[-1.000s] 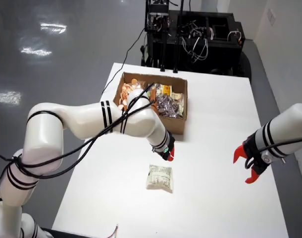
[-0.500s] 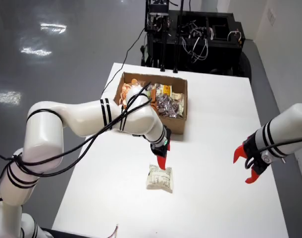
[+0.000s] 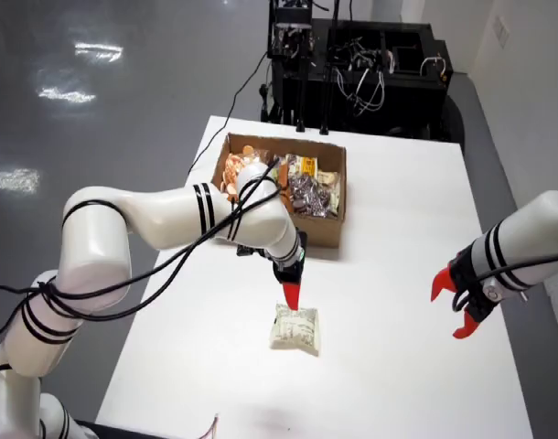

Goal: Grasp a snack and put it in the bin.

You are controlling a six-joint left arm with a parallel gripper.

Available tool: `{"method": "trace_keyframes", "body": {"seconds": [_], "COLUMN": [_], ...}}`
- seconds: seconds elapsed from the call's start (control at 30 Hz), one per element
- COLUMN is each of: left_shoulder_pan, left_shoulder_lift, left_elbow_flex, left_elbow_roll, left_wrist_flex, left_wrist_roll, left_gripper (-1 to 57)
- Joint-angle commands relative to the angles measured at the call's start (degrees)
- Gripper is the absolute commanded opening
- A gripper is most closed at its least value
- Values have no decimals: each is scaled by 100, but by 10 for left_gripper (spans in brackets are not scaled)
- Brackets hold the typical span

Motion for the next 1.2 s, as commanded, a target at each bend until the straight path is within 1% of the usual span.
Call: {"method": "trace_keyframes", "body": {"seconds": [0.03, 0.6, 1.03, 1.2], "left_shoulder_pan": [27, 206, 308, 325], "left_shoulder_lift": [168, 1120, 1724, 2082], "left_elbow_flex": [-45, -939, -1569, -1865], "left_elbow_roll": [77, 267, 565, 617], "left_wrist_flex": [-29, -59, 83, 163], "left_wrist_roll": [-153, -585, -1107, -1211], "left_gripper": [423, 474, 488, 490]}}
